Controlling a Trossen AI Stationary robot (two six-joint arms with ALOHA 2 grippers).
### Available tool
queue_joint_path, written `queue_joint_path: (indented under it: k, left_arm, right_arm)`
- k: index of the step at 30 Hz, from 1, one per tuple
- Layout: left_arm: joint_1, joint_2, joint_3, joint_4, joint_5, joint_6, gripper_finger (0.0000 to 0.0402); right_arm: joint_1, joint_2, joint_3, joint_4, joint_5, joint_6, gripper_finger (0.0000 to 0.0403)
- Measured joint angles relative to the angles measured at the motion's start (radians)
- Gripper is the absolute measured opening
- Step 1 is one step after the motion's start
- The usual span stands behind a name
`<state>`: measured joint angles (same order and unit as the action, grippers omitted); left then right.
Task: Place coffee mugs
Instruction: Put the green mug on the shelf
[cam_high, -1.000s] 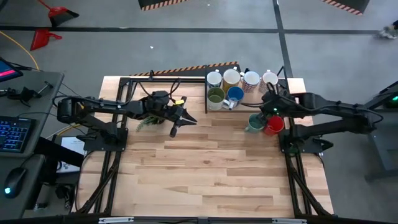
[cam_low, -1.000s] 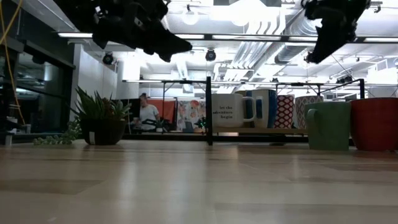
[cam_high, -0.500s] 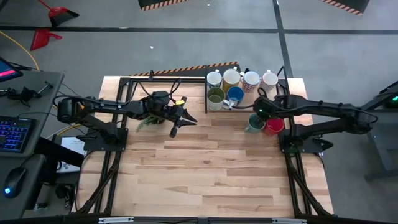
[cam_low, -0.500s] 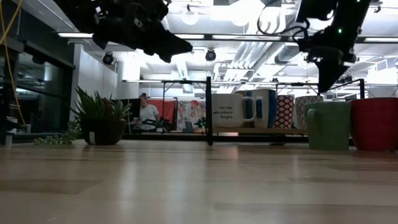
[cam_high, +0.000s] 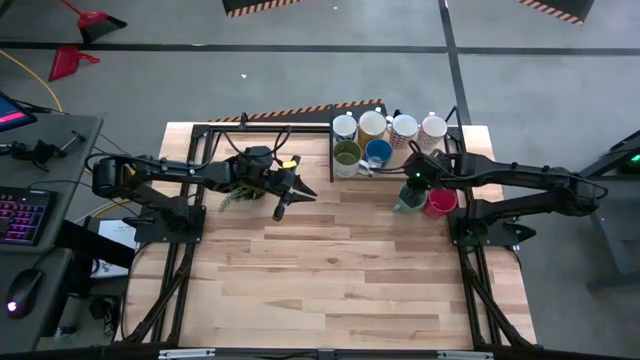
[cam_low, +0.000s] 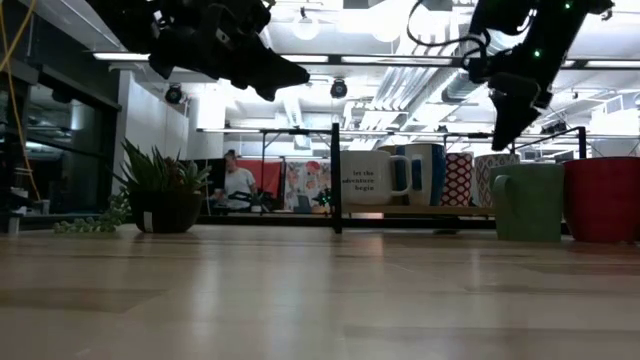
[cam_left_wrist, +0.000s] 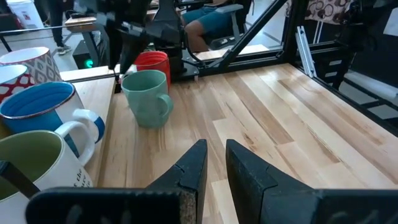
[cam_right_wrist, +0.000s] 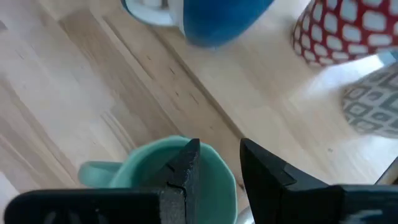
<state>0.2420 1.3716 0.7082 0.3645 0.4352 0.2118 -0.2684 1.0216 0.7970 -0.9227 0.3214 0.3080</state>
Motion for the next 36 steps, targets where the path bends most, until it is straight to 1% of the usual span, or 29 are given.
queue_joint_path:
  k: [3, 7, 10, 13, 19, 23, 26, 36]
  left_arm:
    - [0.000, 0.000, 0.000, 0.000, 0.000, 0.000, 0.0051]
    - [0.000, 0.000, 0.000, -0.001, 0.000, 0.000, 0.0051]
    - [0.000, 0.000, 0.000, -0.001, 0.000, 0.000, 0.0051]
    - [0.000, 0.000, 0.000, -0.001, 0.000, 0.000, 0.0051]
    - [0.000, 0.000, 0.000, -0.001, 0.000, 0.001, 0.0051]
    - [-0.001, 0.000, 0.000, -0.001, 0.000, 0.000, 0.0051]
    - [-0.001, 0.000, 0.000, -0.001, 0.000, 0.000, 0.0051]
    - [-0.001, -0.001, 0.000, -0.005, 0.000, 0.000, 0.0051]
  right_arm:
    - [0.000, 0.000, 0.034, -0.005, -0.002, -0.023, 0.0094]
    - [0.000, 0.000, 0.058, -0.011, -0.038, -0.089, 0.0094]
    - [0.000, 0.000, 0.057, -0.018, -0.055, -0.066, 0.0094]
    - [-0.008, 0.000, 0.043, -0.054, -0.049, -0.024, 0.0094]
    - [-0.021, 0.001, 0.039, -0.068, -0.043, -0.021, 0.0094]
    - [-0.029, 0.010, 0.039, -0.096, -0.081, -0.017, 0.0094]
    - [-0.028, 0.018, 0.039, -0.093, -0.082, -0.017, 0.0094]
    - [-0.028, 0.108, 0.039, -0.109, -0.078, -0.012, 0.0094]
